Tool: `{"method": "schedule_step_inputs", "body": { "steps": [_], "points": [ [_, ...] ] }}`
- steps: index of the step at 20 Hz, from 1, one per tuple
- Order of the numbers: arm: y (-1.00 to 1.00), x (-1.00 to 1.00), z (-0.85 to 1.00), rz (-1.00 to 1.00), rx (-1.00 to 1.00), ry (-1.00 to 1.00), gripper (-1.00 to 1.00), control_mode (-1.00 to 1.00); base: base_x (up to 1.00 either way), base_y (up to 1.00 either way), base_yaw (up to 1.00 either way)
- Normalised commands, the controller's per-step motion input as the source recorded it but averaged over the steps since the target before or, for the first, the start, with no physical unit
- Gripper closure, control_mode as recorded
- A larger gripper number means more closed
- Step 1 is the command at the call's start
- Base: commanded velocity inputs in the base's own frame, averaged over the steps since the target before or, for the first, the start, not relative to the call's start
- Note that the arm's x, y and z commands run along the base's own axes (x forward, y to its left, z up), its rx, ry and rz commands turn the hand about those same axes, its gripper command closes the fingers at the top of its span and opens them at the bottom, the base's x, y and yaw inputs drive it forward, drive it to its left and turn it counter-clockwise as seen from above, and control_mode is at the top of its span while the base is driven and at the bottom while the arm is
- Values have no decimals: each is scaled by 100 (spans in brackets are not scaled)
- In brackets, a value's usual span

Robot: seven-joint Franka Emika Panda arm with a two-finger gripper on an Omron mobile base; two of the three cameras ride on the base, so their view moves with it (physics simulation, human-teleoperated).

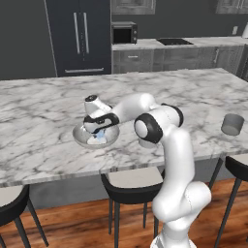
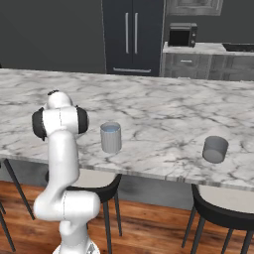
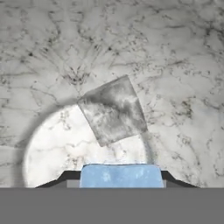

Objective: There are four ice cubes in the ice bowl. Place two ice cubes in each glass of water.

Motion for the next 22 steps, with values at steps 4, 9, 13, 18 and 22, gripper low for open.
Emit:
{"method": "schedule_step_inputs", "body": {
  "steps": [4, 9, 13, 18, 22],
  "points": [
    [-6, -55, 65, -21, 0, -18, 100, -100, 0, 0, 0],
    [-17, -60, 73, -29, 0, -20, 100, -100, 0, 0, 0],
    [-33, -56, 71, -40, 0, -22, 100, -100, 0, 0, 0],
    [-52, -38, 67, -44, 1, -15, 100, -100, 0, 0, 0],
    [-75, -13, 50, -40, 7, -6, 100, -100, 0, 0, 0]
  ]
}}
